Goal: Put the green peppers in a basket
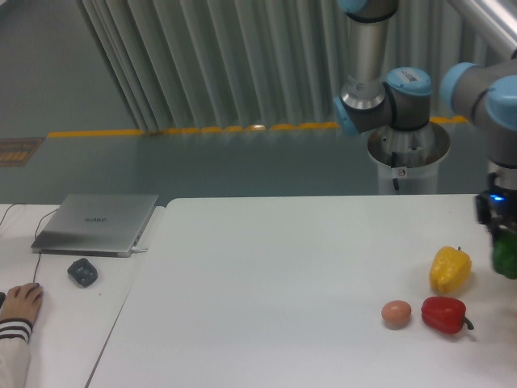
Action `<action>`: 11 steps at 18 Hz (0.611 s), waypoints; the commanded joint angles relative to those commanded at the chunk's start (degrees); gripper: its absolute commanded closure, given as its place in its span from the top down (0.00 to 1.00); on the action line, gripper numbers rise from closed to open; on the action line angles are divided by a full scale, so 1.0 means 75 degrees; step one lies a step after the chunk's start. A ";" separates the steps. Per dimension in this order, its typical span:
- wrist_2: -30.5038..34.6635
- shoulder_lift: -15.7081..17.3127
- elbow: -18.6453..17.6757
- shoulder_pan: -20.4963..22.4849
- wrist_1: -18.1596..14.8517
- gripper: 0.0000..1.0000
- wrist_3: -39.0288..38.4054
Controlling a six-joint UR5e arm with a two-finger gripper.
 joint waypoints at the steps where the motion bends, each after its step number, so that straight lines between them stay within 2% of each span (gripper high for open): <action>1: 0.0412 -0.0047 0.0000 0.0036 0.0082 0.56 0.0611; 2: 0.0532 -0.0105 0.0000 0.0094 0.0280 0.57 0.0942; 4: 0.0522 -0.0199 -0.0012 0.0188 0.0550 0.57 0.0980; 7: 0.0487 -0.0246 0.0000 0.0410 0.0609 0.57 0.1109; 11: 0.0510 -0.0445 -0.0023 0.0610 0.0914 0.57 0.1589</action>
